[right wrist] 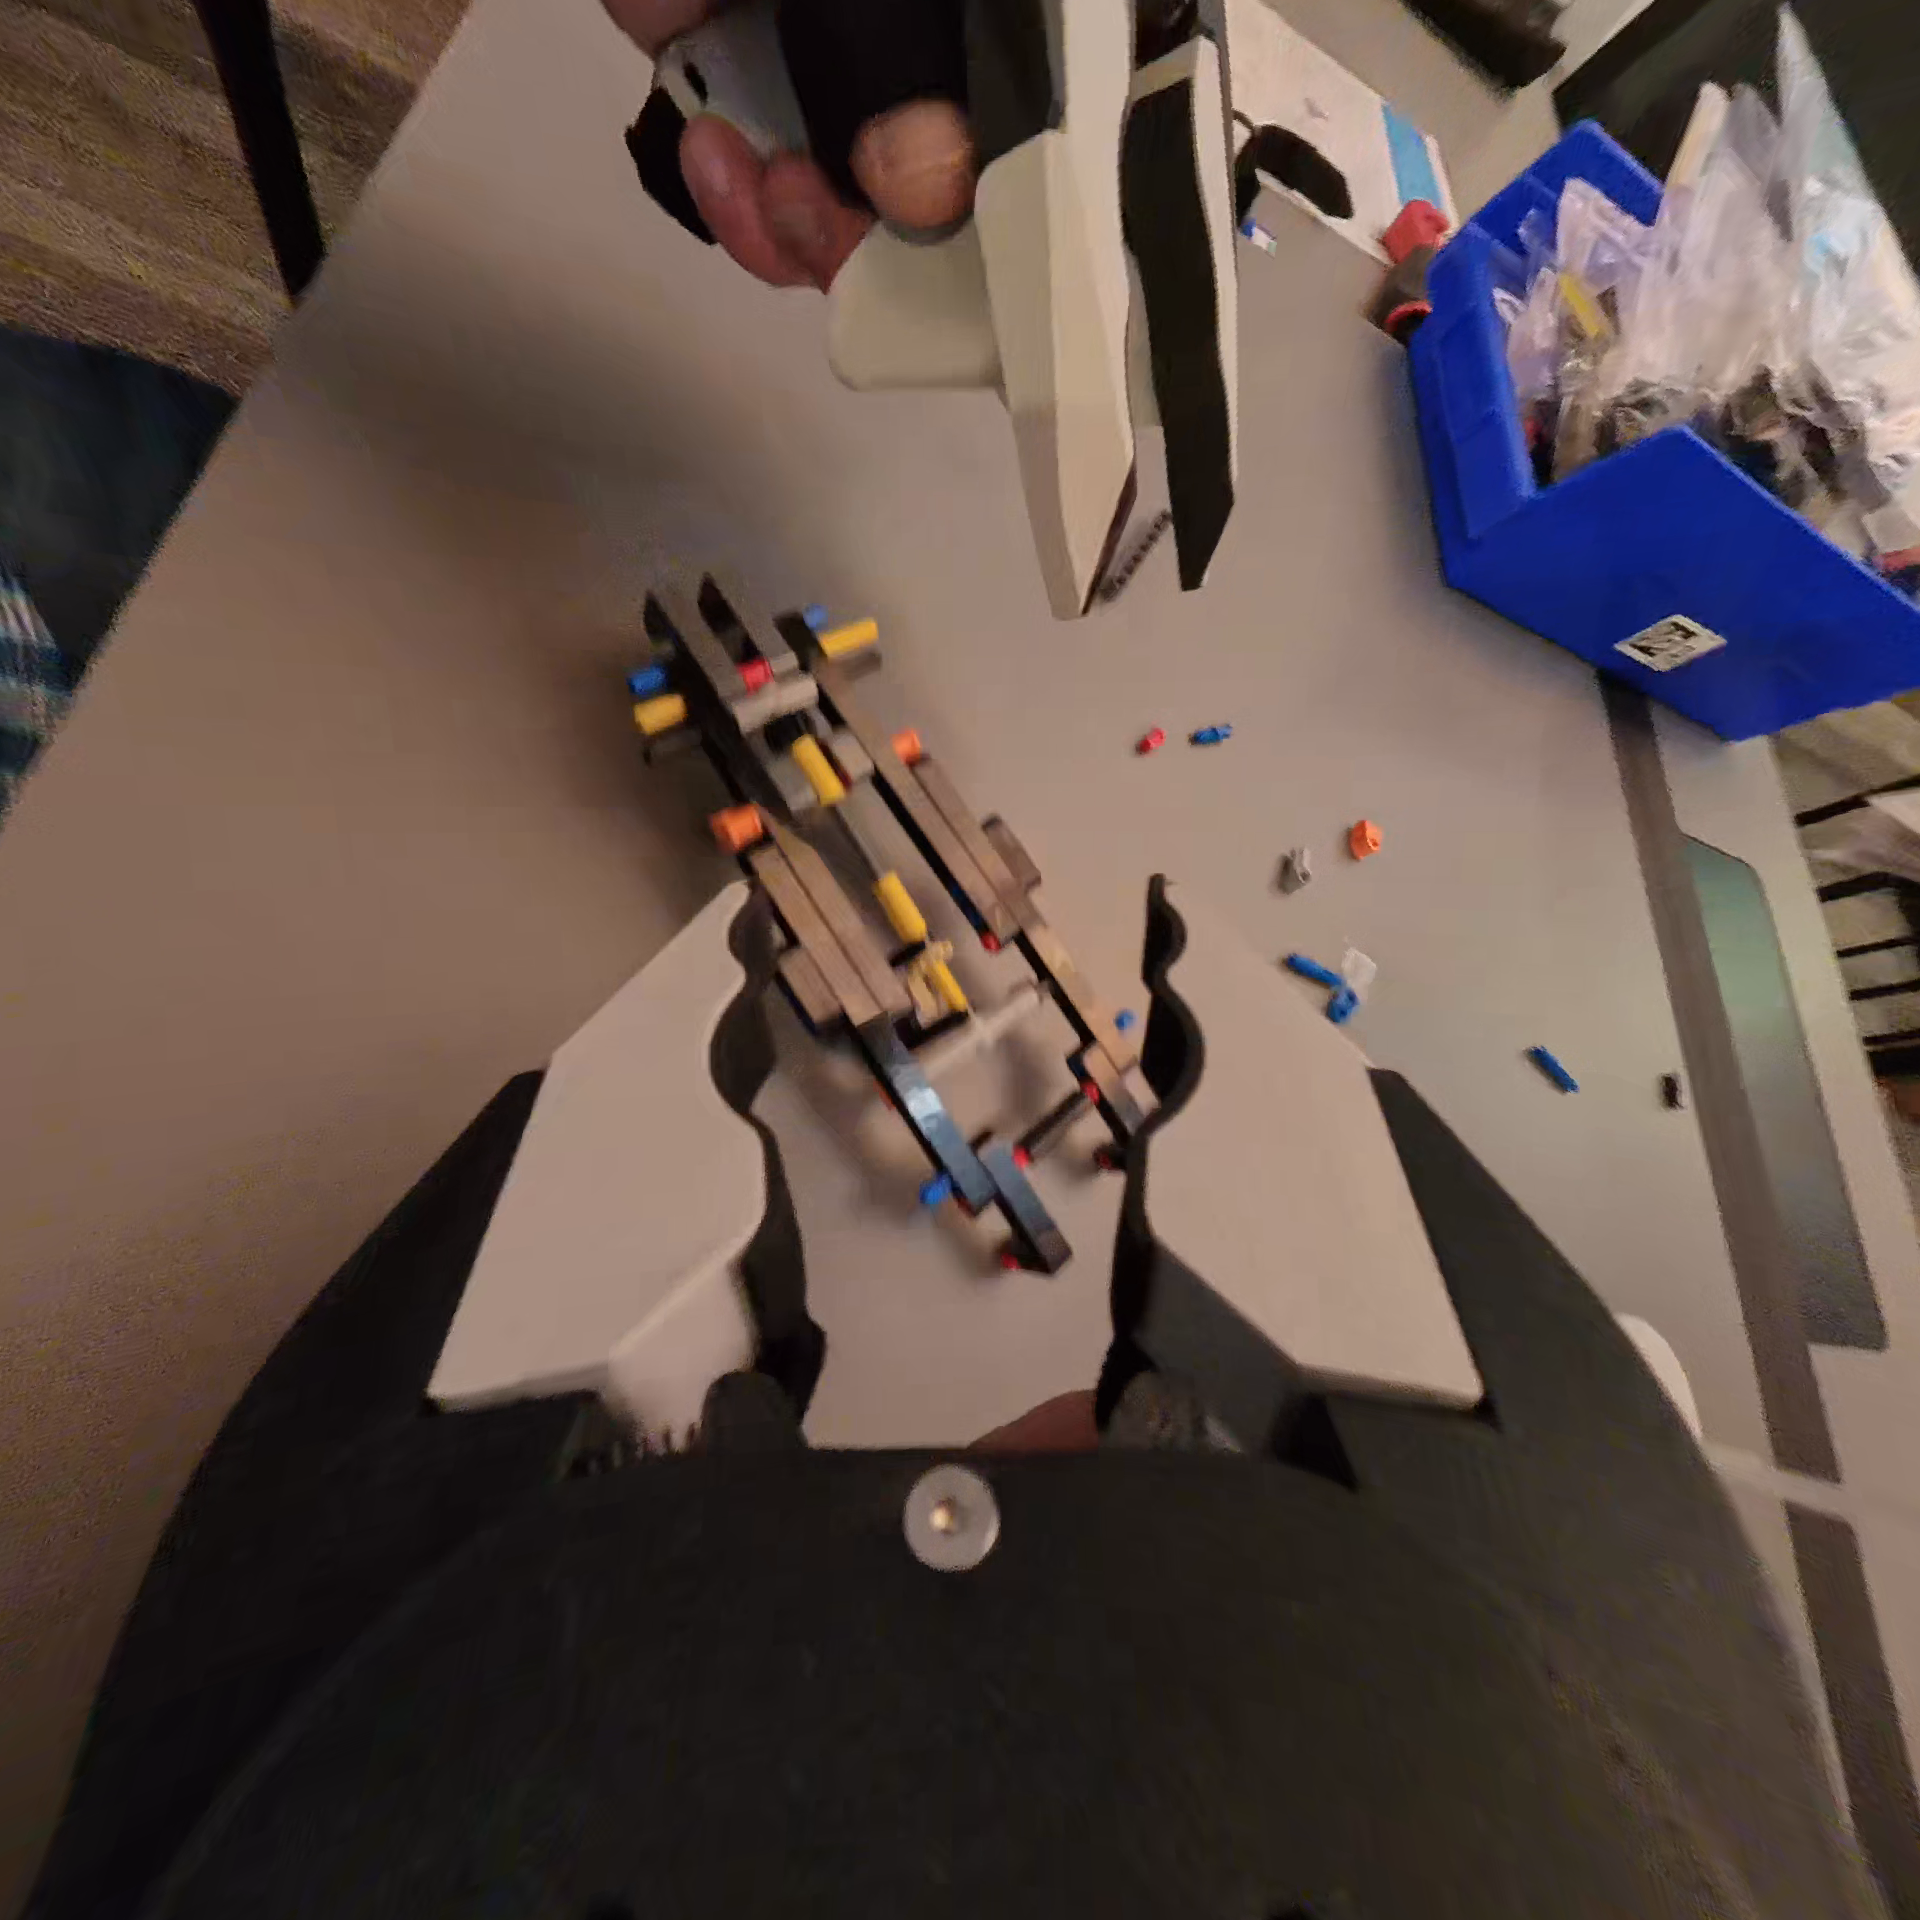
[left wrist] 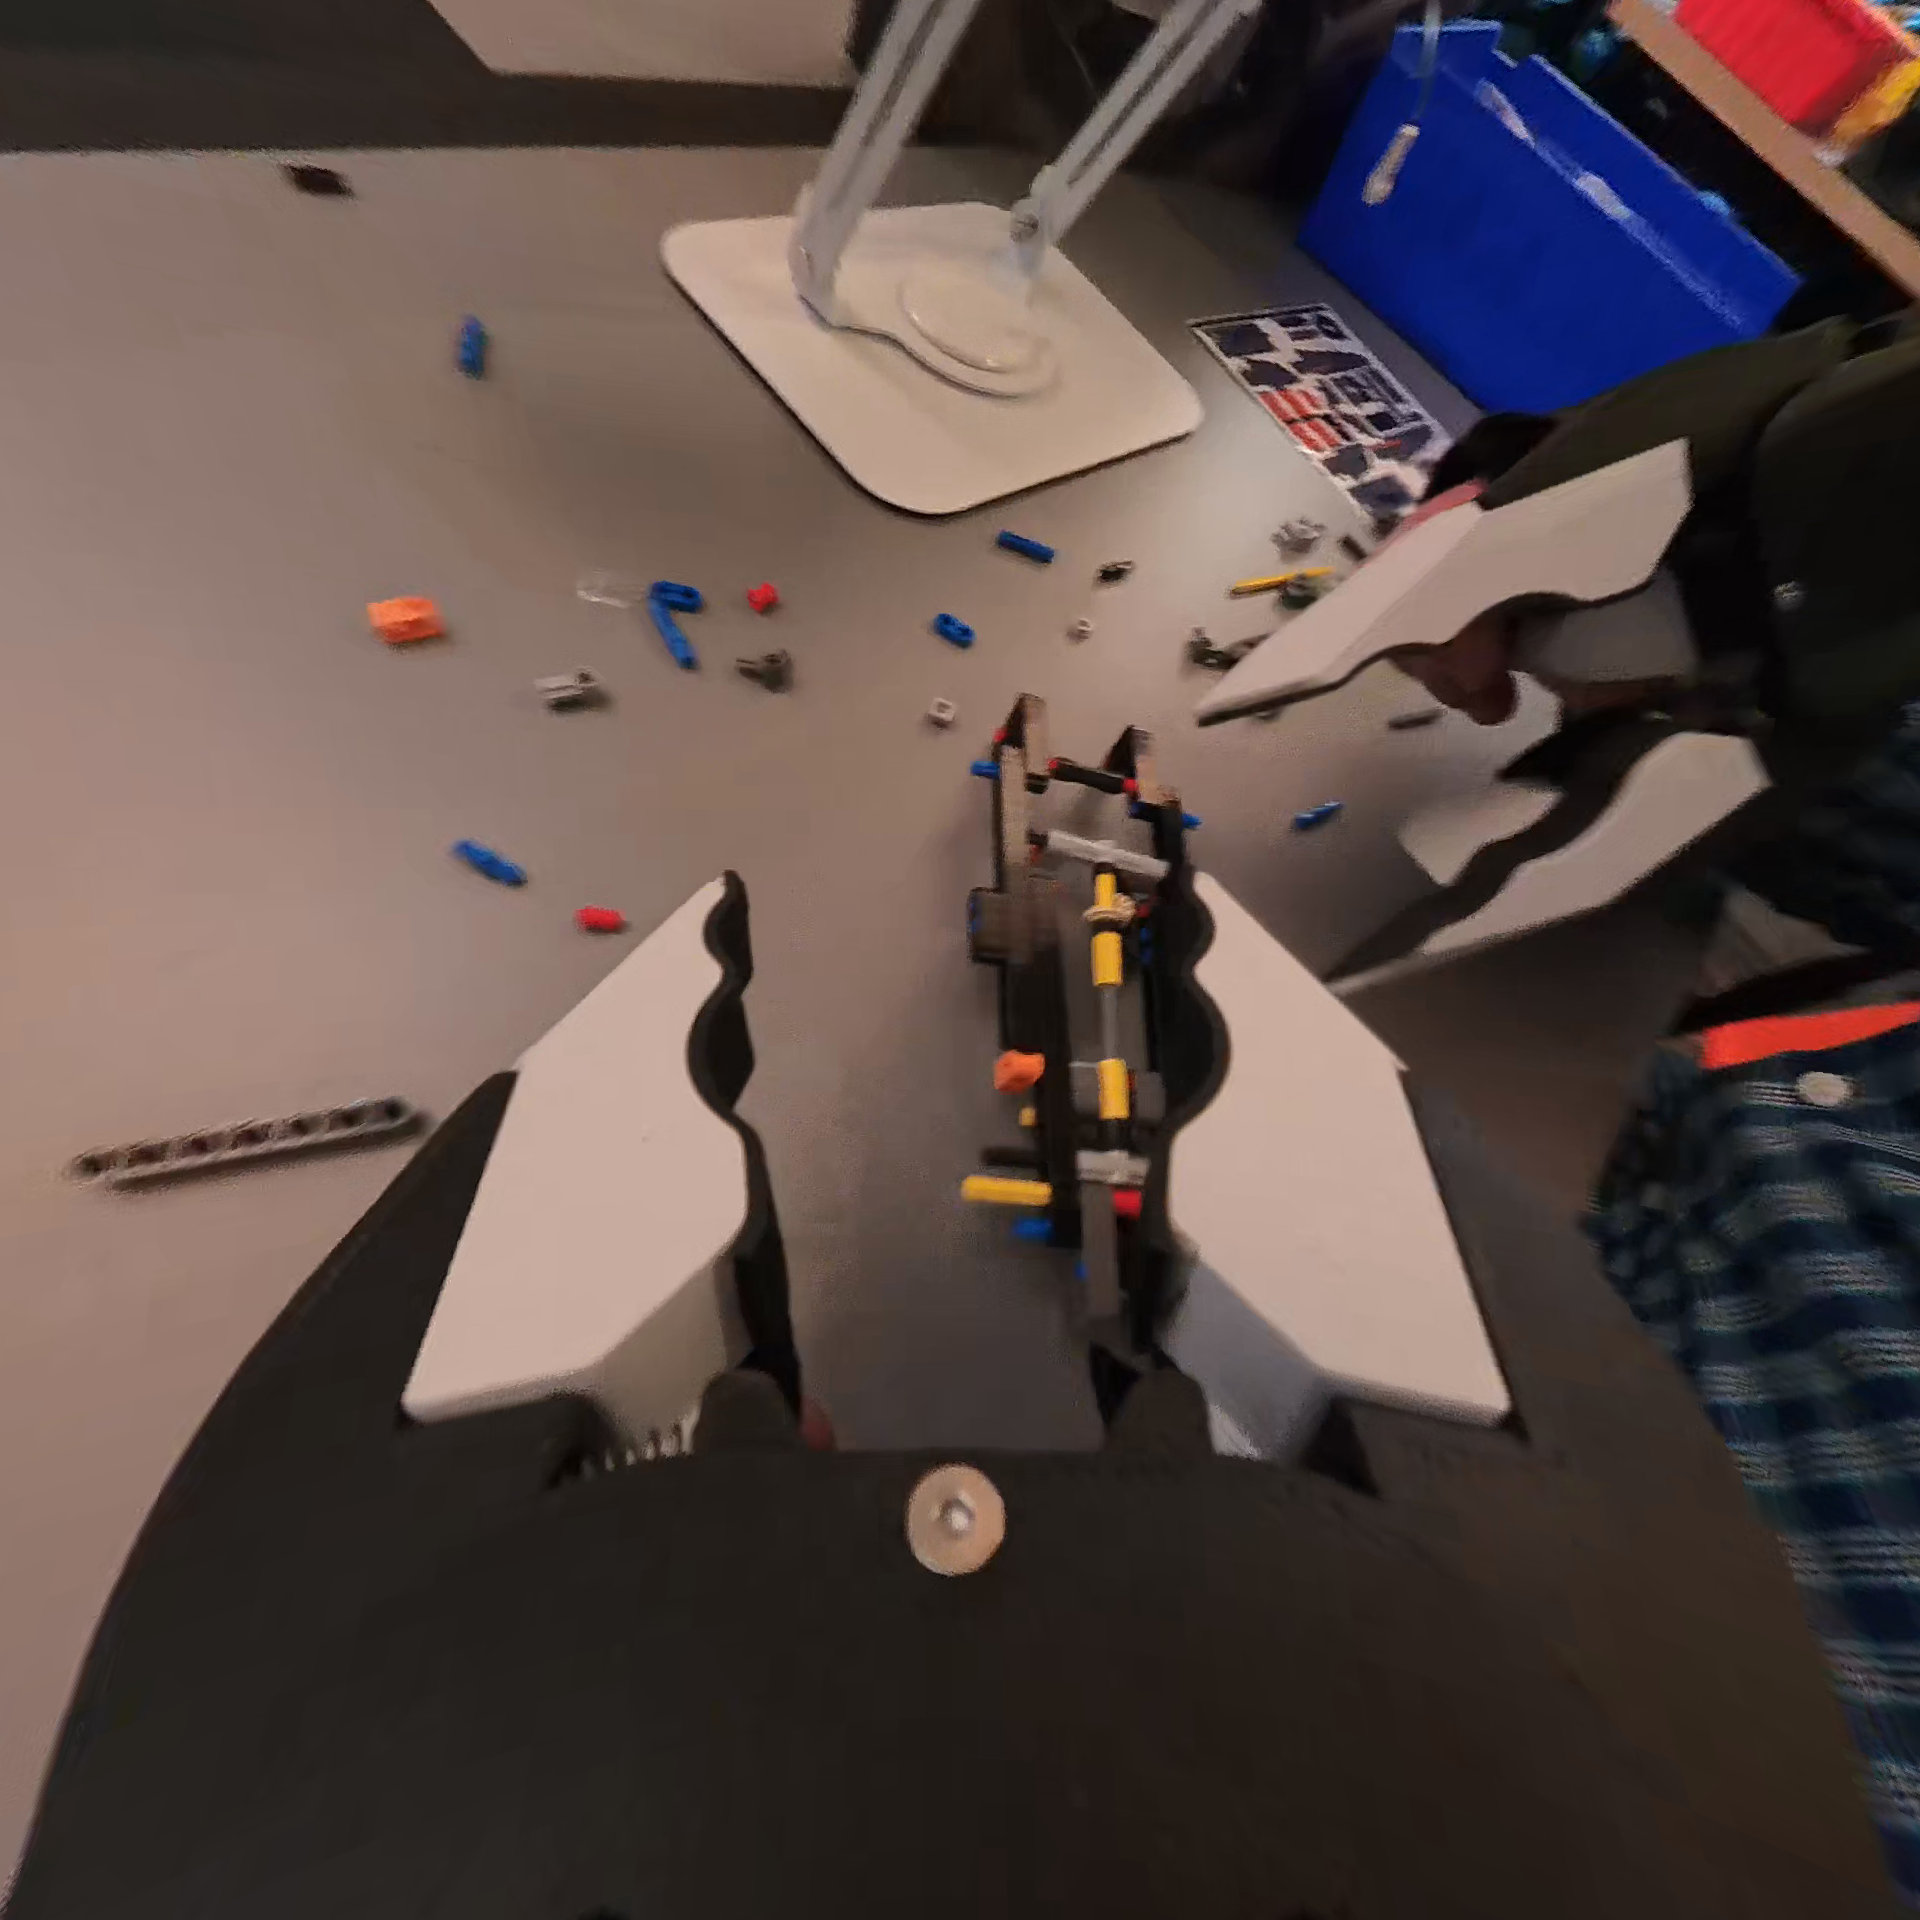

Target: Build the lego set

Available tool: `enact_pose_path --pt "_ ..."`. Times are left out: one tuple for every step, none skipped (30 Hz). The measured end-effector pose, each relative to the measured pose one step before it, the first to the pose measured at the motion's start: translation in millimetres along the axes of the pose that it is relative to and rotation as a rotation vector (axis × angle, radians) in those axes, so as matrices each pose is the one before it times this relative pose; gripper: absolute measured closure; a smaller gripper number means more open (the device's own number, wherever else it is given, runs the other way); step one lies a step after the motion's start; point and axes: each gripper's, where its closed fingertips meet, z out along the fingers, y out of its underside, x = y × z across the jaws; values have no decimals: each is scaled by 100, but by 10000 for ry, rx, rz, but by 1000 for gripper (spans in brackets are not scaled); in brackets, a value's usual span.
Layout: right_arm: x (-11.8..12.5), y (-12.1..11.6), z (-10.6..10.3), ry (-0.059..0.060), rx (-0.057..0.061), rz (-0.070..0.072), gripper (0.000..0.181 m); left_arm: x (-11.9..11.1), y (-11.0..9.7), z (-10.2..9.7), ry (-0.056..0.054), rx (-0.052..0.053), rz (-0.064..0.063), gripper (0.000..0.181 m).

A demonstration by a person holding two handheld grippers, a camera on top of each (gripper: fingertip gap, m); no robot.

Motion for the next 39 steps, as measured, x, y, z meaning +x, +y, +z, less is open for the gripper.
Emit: enact_pose_path --pt "-174 -936 543 -300 -24 129 100 -646 -34 -749 -400 201 144 97" --pt "-181 -795 627 -318 -134 100 88 -524 118 -654 -247 66 52 92" --pt "-70 -739 635 -224 -163 -20 80 -480 264 -554 -186 -69 -5 87" --pt "93 -884 542 -91 -13 -137 81 -547 130 -577 -264 30 98 83" --pt "266 -1068 440 11 137 -115 83 -444 -43 -618 -208 141 123 83" --pt "322 -1101 371 18 178 -28 87 -330 -115 -619 -143 159 9 84" --pt "220 -1039 371 -42 136 27 90 -319 -167 -602 -157 174 -7 86" --pt "54 -956 425 -133 80 42 90 -253 -89 -595 -161 149 68 92" --pt "72 -912 489 -117 59 71 89 -306 102 -510 -188 35 120 91" --pt "135 -885 554 -77 68 65 89 -532 282 -445 -303 -53 72 87" --pt "123 -817 648 -82 39 8 89 -348 320 -415 -146 8 31 85" --pt "155 -711 697 -74 -7 -33 88 -235 304 -395 -37 73 -106 84" --pt "159 -630 729 -81 -37 -33 87 -282 364 -420 -58 41 -104 82" --pt "132 -637 682 -93 0 -37 87 -389 340 -484 -111 42 -32 81" --pt "127 -624 656 -97 30 -15 87 -425 275 -533 -132 77 -99 80" --pt "71 -523 684 -128 -1 21 88 -364 159 -544 -81 146 -171 81" --pt "22 -359 726 -157 -76 22 88 -310 81 -516 -64 178 -157 83" --pt "-5 -310 722 -141 -95 -42 87 -339 42 -497 -113 187 -82 86" --pt "-44 -404 680 -136 -31 -107 87 -471 102 -467 -212 128 -77 92" --pt "-79 -444 638 -141 -2 -86 87 -477 231 -411 -204 7 -147 97" --pt "26 -392 626 -100 -27 3 87 -274 203 -340 -63 36 -139 99" --pt "34 -376 579 -118 -3 60 89 -314 101 -326 -88 120 -141 101" --pt "10 -423 528 -140 66 87 90 -407 66 -299 -143 158 -92 105" --pt "60 -398 494 -117 85 113 92 -402 103 -264 -132 120 -37 108" --pt "82 -311 461 -109 53 128 93 -417 157 -220 -117 65 -82 107" --pt "118 -210 441 -92 16 122 93 -333 89 -244 -52 90 -96 108" --pt "165 -131 427 -56 3 99 94 -345 -59 -307 -81 176 -56 110" --pt "113 -56 441 -85 -15 103 95 -351 -33 -288 -95 121 -54 110" --pt "19 45 472 -146 -66 139 96 -271 -11 -247 -43 85 -50 110" --pt "16 60 482 -149 -78 142 97 -251 74 -176 -47 38 -41 110" --pt "32 -4 478 -130 -50 112 97 -285 180 -116 -81 -22 -11 109" --pt "23 -64 469 -148 -46 80 98 -325 245 -73 -116 -58 27 107" --pt "8 -55 474 -145 -69 23 98 -332 260 -66 -98 -62 12 108" --pt "101 -50 450 -85 -77 -28 97 -446 172 -136 -121 -8 -32 108" --pt "136 -87 424 -70 -55 2 97 -507 119 -156 -124 42 -65 108" --pt "23 -100 365 -144 -43 18 96 -440 151 -132 -50 39 -117 105" --pt "3 -142 264 -149 1 -17 96 -477 293 -65 -63 -22 -169 102" --pt "166 -150 157 -45 20 -7 96 -453 437 -15 -50 -86 -114 99" --pt "216 -73 132 -16 -13 10 96 -449 425 -2 -53 -71 -62 98"
